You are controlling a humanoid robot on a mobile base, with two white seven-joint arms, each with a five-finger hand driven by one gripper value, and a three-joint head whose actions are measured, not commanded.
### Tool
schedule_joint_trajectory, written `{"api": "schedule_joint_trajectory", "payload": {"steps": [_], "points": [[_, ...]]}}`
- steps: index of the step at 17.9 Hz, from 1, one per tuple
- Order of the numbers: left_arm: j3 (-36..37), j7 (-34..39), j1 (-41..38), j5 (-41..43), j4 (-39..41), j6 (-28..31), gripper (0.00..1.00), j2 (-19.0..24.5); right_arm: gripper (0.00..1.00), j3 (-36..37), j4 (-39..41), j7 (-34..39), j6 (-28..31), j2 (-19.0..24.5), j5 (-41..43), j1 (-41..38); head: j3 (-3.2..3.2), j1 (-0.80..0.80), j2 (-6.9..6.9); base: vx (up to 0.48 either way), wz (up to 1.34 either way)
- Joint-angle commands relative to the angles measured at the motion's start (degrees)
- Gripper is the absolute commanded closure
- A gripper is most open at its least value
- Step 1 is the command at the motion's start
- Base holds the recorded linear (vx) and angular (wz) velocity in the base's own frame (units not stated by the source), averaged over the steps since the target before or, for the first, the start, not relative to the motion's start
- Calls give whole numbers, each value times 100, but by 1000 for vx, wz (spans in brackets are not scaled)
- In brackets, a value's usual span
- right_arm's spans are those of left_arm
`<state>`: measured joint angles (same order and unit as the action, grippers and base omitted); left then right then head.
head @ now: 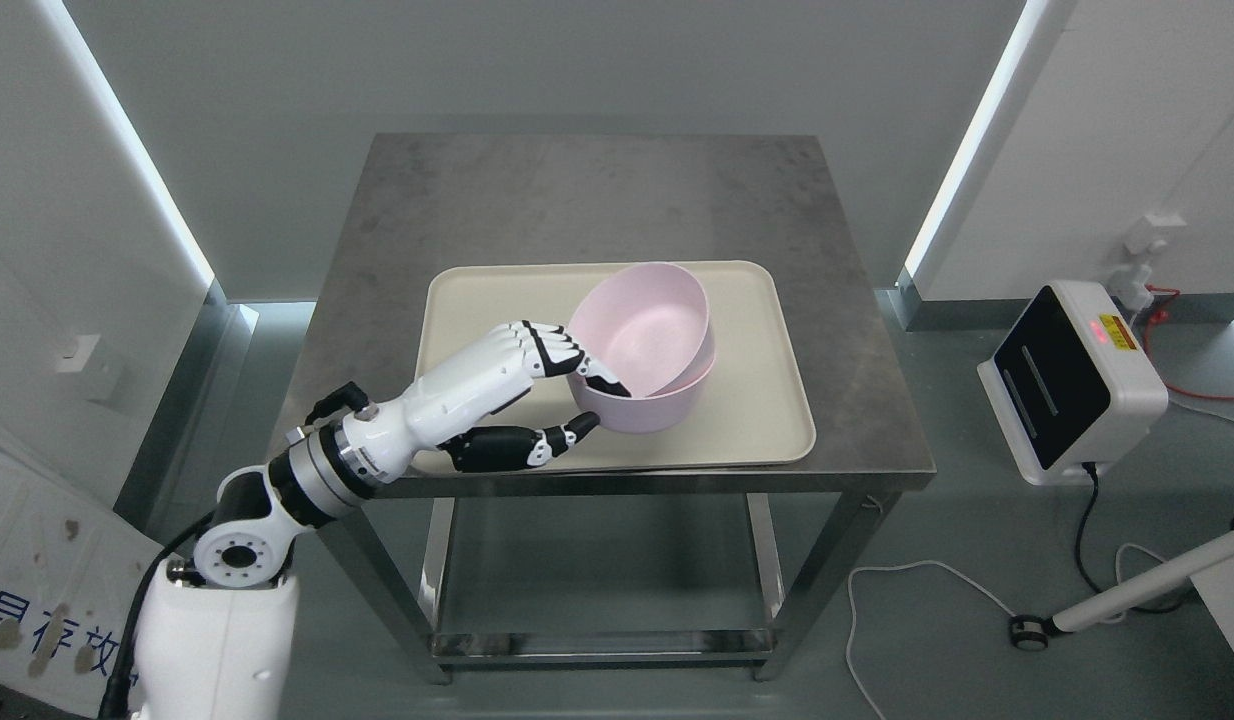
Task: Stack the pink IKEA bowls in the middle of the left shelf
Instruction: 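Lift the stacked bowls off the tray with the left hand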
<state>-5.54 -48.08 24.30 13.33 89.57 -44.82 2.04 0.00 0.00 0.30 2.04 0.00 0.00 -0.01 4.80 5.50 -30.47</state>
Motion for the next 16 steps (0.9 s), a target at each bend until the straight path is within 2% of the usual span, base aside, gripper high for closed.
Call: {"api": "schedule_joint_trajectory", "payload": {"steps": [1, 10, 13, 16], "points": [[-817, -8, -391, -594, 289, -18, 98, 683, 0, 70, 193, 5, -2, -100, 0, -166, 0, 0, 0, -172, -58], [-993, -17, -935, -1192, 491, -18, 97, 894, 0, 62, 193, 5, -11, -100, 0, -166, 0, 0, 0, -128, 200], [-1002, -17, -971, -1569, 491, -18, 97, 1149, 0, 62, 193, 5, -11, -100, 0, -166, 0, 0, 0, -99, 278], [-1002, -17, -962, -1605, 491, -18, 97, 1158, 0, 62, 193, 5, -11, -100, 0, -166, 0, 0, 0, -108, 218]]}}
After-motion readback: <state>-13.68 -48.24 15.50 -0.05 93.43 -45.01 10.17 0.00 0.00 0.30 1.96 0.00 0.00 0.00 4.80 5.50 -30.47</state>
